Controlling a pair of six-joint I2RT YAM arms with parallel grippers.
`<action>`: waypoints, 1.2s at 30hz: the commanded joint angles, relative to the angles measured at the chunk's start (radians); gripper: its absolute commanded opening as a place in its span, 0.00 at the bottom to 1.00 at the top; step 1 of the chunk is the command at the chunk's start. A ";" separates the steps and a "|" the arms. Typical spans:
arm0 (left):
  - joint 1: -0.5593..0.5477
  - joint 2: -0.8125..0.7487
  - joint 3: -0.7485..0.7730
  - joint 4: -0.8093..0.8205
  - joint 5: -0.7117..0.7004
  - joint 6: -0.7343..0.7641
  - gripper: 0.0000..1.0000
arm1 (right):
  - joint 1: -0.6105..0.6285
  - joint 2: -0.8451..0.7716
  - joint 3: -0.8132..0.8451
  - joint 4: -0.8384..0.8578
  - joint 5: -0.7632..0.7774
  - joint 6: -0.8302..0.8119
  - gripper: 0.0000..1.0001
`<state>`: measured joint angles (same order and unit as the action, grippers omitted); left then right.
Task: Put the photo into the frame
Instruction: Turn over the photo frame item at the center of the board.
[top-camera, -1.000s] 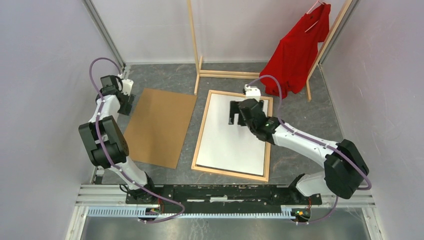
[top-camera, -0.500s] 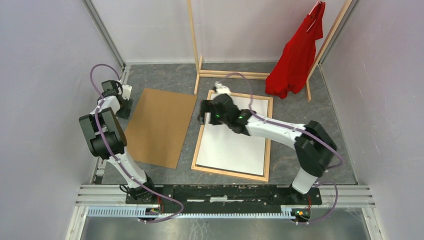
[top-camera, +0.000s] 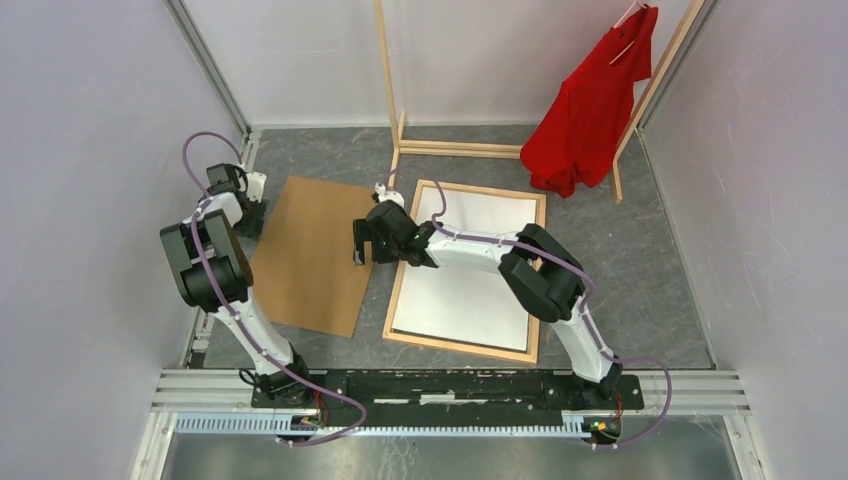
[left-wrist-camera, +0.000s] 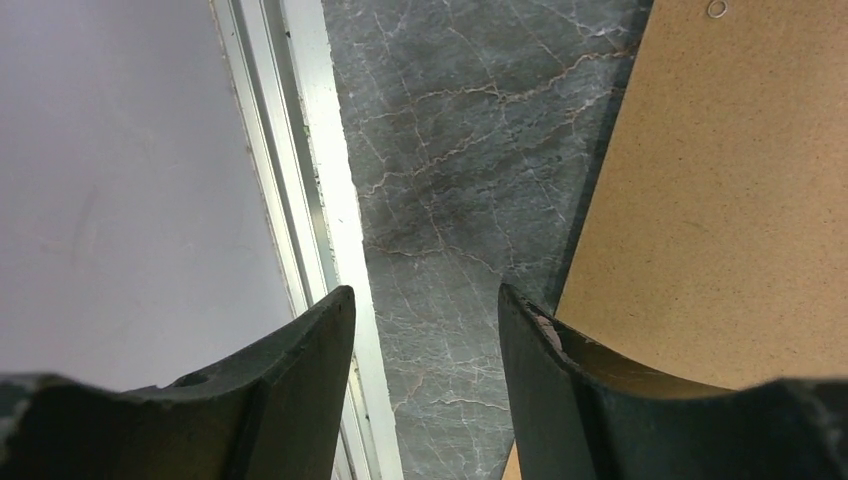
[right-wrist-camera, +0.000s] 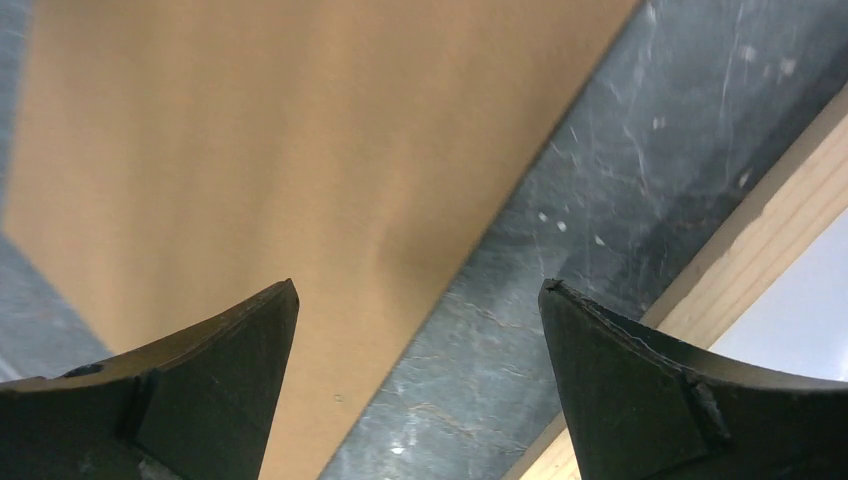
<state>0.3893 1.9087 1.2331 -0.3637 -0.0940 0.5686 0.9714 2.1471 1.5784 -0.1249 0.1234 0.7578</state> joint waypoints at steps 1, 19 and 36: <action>-0.008 0.051 -0.045 -0.033 0.089 -0.069 0.61 | 0.019 0.044 0.064 -0.072 0.059 0.060 0.98; -0.105 0.051 -0.148 -0.092 0.149 -0.058 0.57 | 0.005 0.164 0.110 -0.129 -0.030 0.262 0.98; -0.149 0.070 -0.133 -0.186 0.144 0.023 0.53 | -0.040 0.012 -0.124 0.584 -0.365 0.515 0.94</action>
<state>0.3038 1.8889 1.1790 -0.3161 -0.0692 0.5892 0.9016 2.1799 1.4448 0.1276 -0.0696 1.1889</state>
